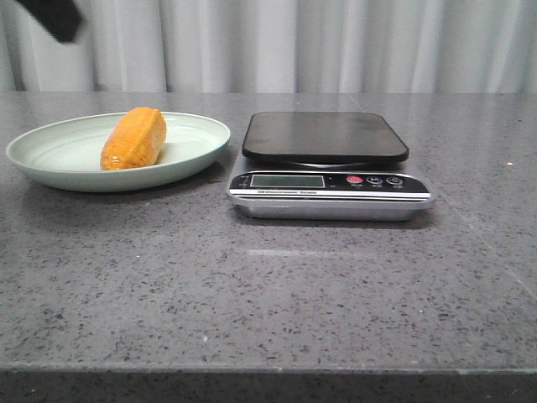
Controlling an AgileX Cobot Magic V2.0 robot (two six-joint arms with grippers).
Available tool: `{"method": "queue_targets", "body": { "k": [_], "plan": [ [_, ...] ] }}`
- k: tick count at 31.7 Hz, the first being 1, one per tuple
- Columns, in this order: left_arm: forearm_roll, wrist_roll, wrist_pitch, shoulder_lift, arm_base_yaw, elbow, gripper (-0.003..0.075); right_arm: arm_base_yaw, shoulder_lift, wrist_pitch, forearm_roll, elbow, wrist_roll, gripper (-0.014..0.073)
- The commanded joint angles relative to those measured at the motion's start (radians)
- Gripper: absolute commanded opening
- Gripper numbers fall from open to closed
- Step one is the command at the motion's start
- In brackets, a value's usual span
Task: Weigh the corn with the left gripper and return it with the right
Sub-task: 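Lower the left gripper over the corn cob on the plate and grasp it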
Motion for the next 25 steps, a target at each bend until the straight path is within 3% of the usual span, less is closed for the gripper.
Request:
{"method": "queue_targets", "body": {
  "k": [1, 5, 14, 21, 25],
  "plan": [
    [0.074, -0.124, -0.003, 0.088, -0.046, -0.111, 0.0638, -0.007, -0.018, -0.075, -0.014, -0.008, -0.007, 0.0171],
    [0.126, -0.212, 0.088, 0.214, -0.062, -0.224, 0.0638, -0.007, -0.018, -0.075, -0.014, -0.008, -0.007, 0.0171],
    [0.137, -0.291, 0.163, 0.365, -0.058, -0.351, 0.0622, -0.007, -0.018, -0.075, -0.014, -0.008, -0.007, 0.0171],
    [0.151, -0.301, 0.172, 0.445, -0.058, -0.391, 0.0464, -0.007, -0.018, -0.075, -0.014, -0.008, -0.007, 0.0171],
    [0.151, -0.301, 0.175, 0.478, -0.058, -0.406, 0.0417, -0.007, -0.018, -0.075, -0.014, -0.008, -0.007, 0.0171]
  ]
}}
